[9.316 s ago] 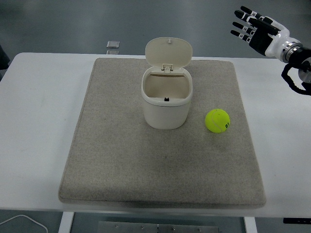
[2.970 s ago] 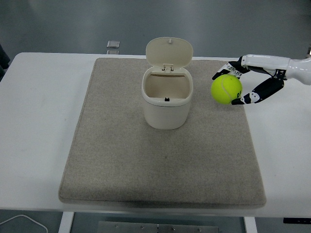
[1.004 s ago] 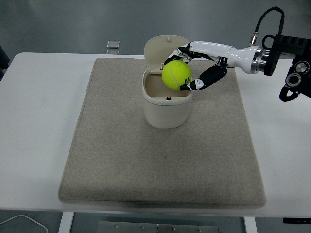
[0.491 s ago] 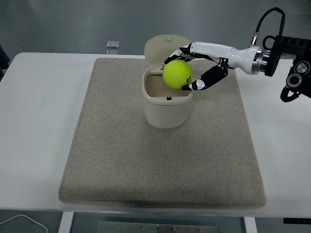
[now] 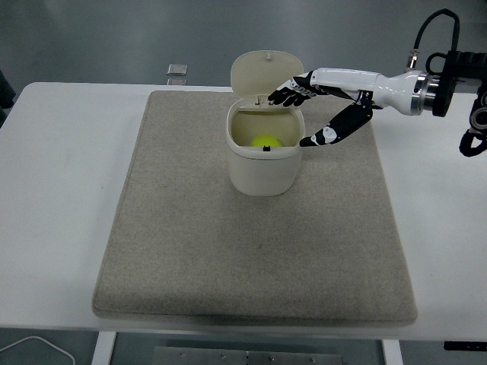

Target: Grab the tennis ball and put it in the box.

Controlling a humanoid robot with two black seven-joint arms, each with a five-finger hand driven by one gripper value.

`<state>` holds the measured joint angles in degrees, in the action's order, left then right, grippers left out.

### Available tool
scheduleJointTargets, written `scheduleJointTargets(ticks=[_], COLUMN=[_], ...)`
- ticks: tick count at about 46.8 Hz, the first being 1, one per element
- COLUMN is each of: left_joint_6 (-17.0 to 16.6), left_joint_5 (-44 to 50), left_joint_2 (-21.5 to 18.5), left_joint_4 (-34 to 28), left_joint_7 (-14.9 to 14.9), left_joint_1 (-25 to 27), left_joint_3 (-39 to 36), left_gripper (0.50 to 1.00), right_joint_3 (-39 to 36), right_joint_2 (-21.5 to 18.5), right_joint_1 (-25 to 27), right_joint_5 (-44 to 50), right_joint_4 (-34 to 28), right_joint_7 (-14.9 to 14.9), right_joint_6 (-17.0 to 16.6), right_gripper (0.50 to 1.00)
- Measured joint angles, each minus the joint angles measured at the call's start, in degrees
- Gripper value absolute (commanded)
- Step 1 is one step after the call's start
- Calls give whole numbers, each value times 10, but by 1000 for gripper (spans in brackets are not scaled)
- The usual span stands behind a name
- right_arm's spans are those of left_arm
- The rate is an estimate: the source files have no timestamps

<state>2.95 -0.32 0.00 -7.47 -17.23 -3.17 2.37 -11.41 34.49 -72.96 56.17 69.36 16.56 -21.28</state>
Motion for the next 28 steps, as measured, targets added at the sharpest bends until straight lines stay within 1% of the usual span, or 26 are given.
scheduleJointTargets(ticks=[5,7,10,18,23,28], left_joint_6=[0,0,0,0,0,0], left_joint_5=[0,0,0,0,0,0], left_joint_2=[0,0,0,0,0,0], left_joint_4=[0,0,0,0,0,0], left_joint_7=[0,0,0,0,0,0], left_joint_1=[0,0,0,0,0,0], left_joint_3=[0,0,0,0,0,0], left_gripper=[992,992,990,992,992,990], right_joint_3=[0,0,2,7,6,6], right_joint_2=[24,32,45,53,54,48], right_joint_1=[-1,-1,-1,12,40,55], right_joint_5=[-63,-82,-103,-155,-223,-294], right_joint_4=[-1,-3,-8,-39,-69,-101], right_joint_7=[-3,-3,-4,-4,-4,-4], right_joint_6=[-59,-75,-88,-90,-81,-69], right_gripper=[862,862,862,862,860,860])
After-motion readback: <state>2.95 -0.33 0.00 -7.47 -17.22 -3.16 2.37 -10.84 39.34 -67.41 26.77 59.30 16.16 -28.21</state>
